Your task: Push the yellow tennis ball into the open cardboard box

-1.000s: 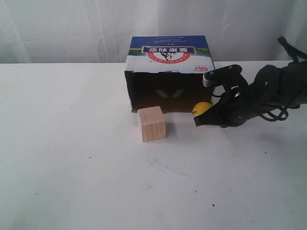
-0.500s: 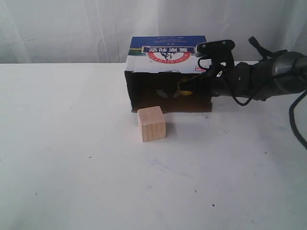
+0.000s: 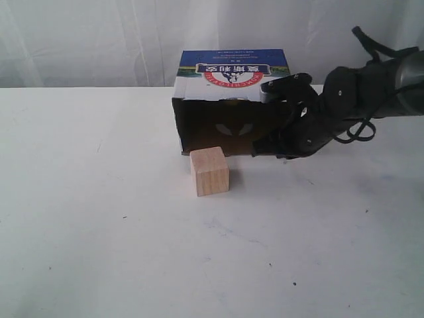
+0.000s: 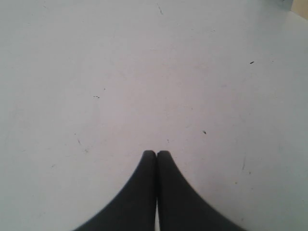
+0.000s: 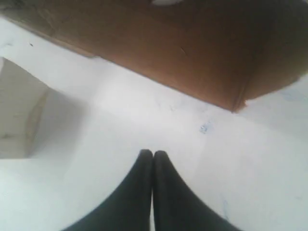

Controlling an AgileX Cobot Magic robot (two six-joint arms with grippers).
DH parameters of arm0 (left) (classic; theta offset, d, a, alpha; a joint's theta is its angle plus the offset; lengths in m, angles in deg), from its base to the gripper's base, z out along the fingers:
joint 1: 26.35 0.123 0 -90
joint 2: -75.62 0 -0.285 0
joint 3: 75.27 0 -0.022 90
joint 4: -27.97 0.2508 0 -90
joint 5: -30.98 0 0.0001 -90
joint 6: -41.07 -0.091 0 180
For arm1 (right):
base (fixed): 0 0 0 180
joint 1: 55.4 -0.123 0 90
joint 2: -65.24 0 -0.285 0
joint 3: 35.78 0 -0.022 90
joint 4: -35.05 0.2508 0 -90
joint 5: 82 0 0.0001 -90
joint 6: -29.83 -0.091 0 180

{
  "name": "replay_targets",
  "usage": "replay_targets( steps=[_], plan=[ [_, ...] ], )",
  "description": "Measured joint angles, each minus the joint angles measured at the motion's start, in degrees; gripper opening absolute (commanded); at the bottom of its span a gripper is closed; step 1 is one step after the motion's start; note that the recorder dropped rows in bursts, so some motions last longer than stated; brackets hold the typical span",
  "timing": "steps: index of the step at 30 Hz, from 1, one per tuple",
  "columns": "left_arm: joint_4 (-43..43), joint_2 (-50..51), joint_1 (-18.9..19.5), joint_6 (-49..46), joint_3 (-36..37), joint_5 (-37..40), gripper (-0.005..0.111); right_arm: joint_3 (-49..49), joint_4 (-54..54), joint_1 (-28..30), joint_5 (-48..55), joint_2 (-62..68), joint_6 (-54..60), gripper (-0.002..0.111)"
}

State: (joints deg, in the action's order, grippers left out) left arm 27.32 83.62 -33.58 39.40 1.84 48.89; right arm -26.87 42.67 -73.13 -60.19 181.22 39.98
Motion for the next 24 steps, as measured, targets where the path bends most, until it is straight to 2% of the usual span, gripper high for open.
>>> replay_targets(
  steps=[9, 14, 18, 24],
  plan=[
    [0.0, 0.0, 0.0, 0.0, 0.0, 0.0, 0.000, -0.1, -23.6, 9.8, 18.8, -3.7, -17.3, 0.000],
    [0.0, 0.0, 0.0, 0.0, 0.0, 0.0, 0.000, -0.1, -27.9, 14.7, 34.6, -4.8, -18.7, 0.000],
    [0.0, 0.0, 0.0, 0.0, 0.0, 0.0, 0.000, -0.1, -28.4, 17.1, 42.6, -4.9, -19.3, 0.000],
    [0.0, 0.0, 0.0, 0.0, 0.0, 0.0, 0.000, 4.1, -30.7, 17.9, 45.8, -10.3, -25.5, 0.000]
  ],
)
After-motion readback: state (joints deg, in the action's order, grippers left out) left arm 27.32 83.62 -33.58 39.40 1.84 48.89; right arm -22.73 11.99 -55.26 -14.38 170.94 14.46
